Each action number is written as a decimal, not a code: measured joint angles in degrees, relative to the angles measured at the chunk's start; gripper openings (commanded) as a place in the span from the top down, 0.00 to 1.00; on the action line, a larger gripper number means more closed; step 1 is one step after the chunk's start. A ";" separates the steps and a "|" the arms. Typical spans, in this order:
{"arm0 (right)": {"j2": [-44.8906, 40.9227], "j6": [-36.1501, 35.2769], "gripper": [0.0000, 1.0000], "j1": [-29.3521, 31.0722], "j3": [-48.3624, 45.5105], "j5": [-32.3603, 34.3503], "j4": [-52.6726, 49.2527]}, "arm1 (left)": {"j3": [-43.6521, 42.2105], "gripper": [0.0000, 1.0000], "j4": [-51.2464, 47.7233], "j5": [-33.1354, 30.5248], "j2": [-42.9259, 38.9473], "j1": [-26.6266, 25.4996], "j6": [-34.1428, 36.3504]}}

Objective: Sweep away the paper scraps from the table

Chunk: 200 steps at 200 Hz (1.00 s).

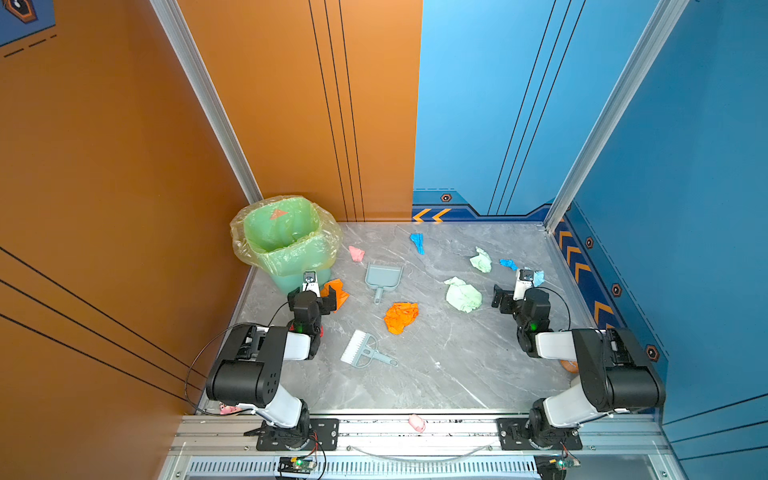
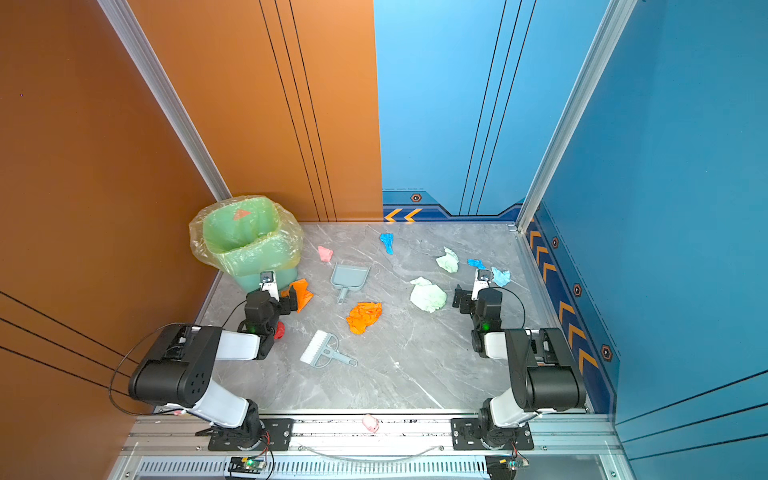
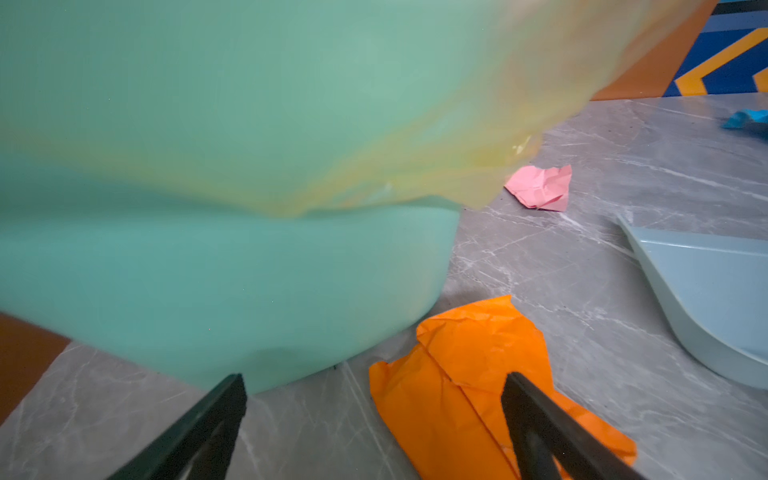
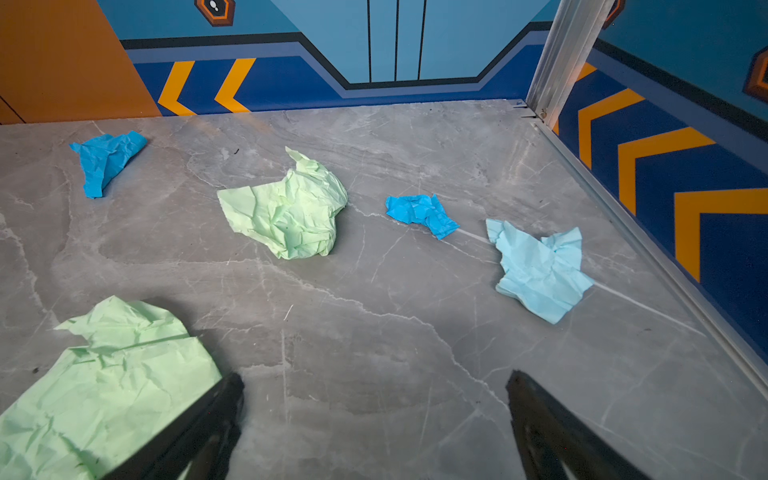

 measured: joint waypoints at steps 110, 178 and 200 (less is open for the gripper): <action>-2.71 -1.20 0.00 0.00 2.54 -2.75 -6.43 | -1.51 0.02 -2.89 11.67 -7.96 0.66 2.84; -7.63 -2.62 0.00 0.02 8.15 -9.60 -19.30 | -0.13 0.02 -15.69 19.43 -17.86 0.98 6.45; -9.14 -4.28 0.00 0.72 10.32 -12.63 -25.00 | -0.13 0.02 -19.76 21.11 -20.13 0.98 7.67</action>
